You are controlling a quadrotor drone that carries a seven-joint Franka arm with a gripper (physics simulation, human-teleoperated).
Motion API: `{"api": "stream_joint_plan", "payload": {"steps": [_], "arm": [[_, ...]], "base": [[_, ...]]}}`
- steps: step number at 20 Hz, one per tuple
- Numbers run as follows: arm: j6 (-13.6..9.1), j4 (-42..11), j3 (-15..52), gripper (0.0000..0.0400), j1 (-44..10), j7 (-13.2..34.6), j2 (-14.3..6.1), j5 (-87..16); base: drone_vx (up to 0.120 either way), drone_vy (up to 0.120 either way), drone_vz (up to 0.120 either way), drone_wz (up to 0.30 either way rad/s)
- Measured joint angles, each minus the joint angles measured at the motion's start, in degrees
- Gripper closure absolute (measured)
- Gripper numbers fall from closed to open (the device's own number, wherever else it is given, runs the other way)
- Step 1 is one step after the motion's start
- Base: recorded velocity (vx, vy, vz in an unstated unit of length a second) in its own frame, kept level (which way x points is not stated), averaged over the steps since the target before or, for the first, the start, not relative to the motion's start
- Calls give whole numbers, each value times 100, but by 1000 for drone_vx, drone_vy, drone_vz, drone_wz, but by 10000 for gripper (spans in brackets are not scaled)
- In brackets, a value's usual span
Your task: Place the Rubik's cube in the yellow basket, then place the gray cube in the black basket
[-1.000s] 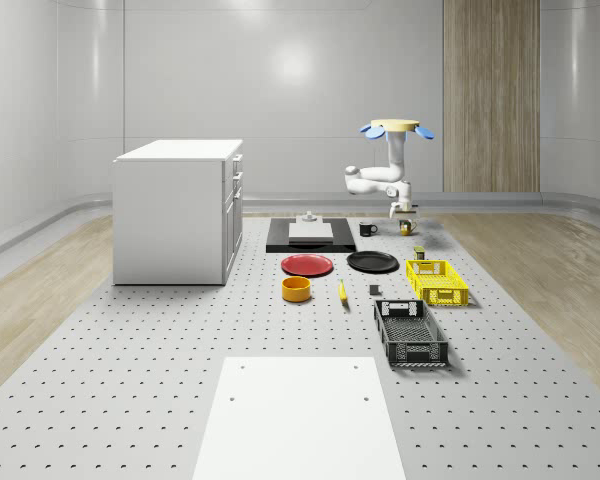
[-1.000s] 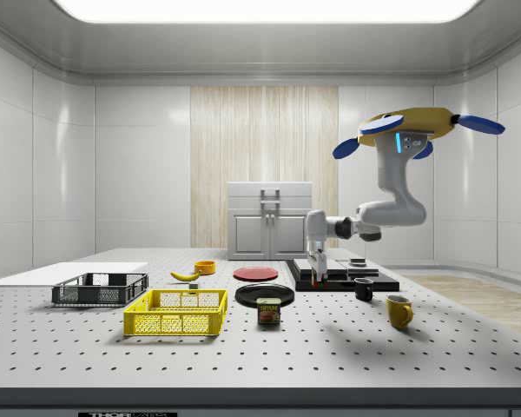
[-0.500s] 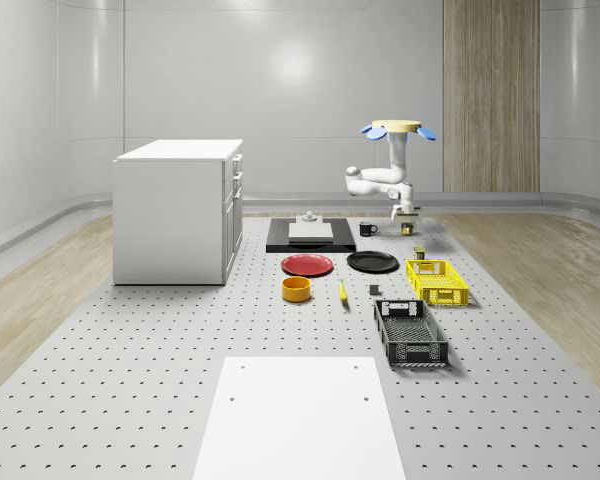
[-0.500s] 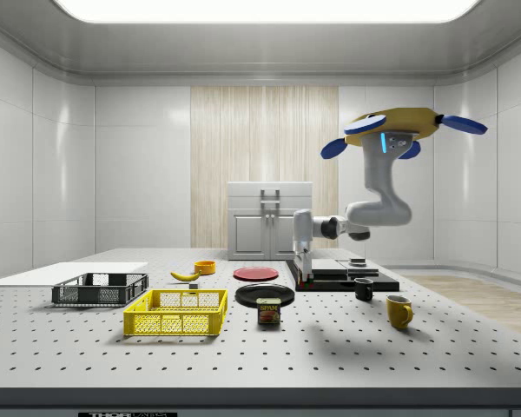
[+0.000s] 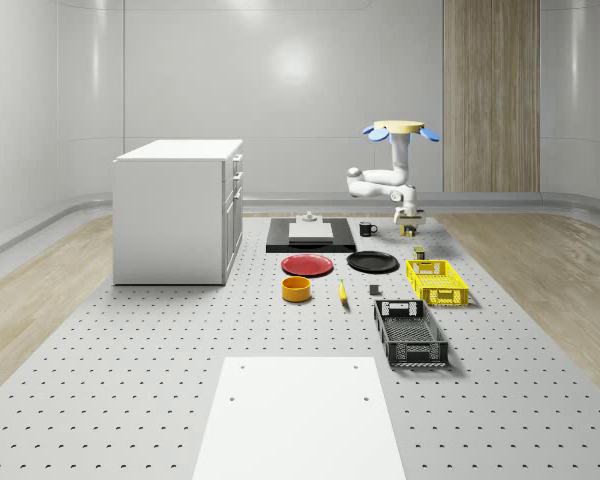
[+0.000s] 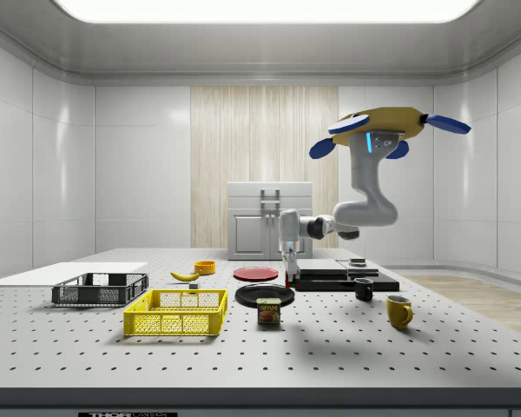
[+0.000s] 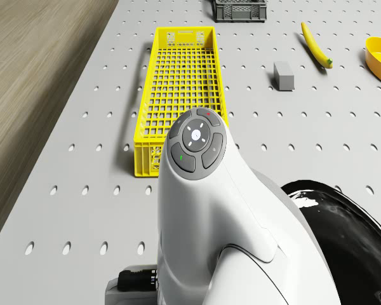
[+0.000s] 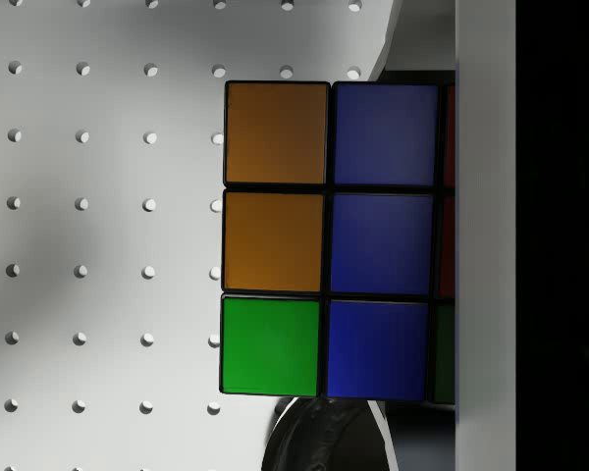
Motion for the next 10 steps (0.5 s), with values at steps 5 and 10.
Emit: {"api": "stream_joint_plan", "payload": {"steps": [5,10], "arm": [[35,2,4,109,-9,8,-37,16],[67,3,8,109,-18,14,-72,30]], "base": [[120,88,0,0],[120,0,0,0]]}}
